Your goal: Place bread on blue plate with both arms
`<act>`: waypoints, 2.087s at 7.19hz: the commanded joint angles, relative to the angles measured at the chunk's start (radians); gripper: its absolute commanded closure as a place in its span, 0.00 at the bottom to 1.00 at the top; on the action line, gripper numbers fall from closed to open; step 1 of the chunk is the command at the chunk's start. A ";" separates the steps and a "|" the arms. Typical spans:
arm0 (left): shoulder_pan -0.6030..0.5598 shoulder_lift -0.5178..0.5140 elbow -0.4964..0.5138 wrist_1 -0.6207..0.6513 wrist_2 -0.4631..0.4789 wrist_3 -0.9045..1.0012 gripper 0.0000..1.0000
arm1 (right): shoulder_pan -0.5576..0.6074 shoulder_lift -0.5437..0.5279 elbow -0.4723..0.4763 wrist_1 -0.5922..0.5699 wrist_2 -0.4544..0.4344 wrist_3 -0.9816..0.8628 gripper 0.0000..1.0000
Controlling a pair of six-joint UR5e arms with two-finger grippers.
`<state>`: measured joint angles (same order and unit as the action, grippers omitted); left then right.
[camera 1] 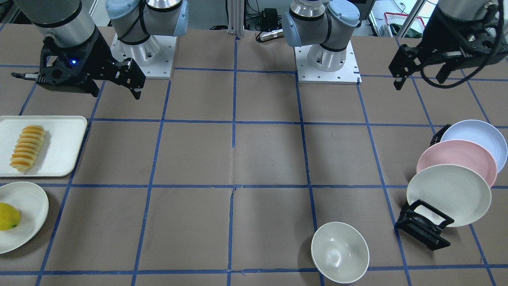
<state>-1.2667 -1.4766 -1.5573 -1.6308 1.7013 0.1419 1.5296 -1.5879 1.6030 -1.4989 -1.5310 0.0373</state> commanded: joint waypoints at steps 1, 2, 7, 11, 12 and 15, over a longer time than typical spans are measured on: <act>0.232 -0.048 -0.035 0.005 0.005 0.074 0.00 | -0.034 0.017 0.084 -0.021 -0.004 -0.002 0.00; 0.335 -0.082 -0.076 0.113 0.008 0.170 0.00 | -0.095 0.017 0.101 -0.032 -0.006 -0.007 0.00; 0.643 -0.286 -0.104 0.388 0.049 0.508 0.00 | -0.312 0.034 0.170 -0.157 -0.181 -0.246 0.00; 0.675 -0.367 -0.118 0.460 -0.017 0.535 0.00 | -0.509 0.088 0.216 -0.296 -0.178 -0.495 0.00; 0.675 -0.382 -0.121 0.459 -0.017 0.533 0.00 | -0.563 0.124 0.224 -0.332 -0.178 -0.542 0.00; 0.675 -0.456 -0.124 0.549 -0.005 0.512 0.00 | -0.637 0.209 0.239 -0.402 -0.144 -0.608 0.00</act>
<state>-0.5922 -1.9074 -1.6803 -1.0996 1.6932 0.6617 0.9169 -1.4093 1.8390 -1.8838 -1.6925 -0.5513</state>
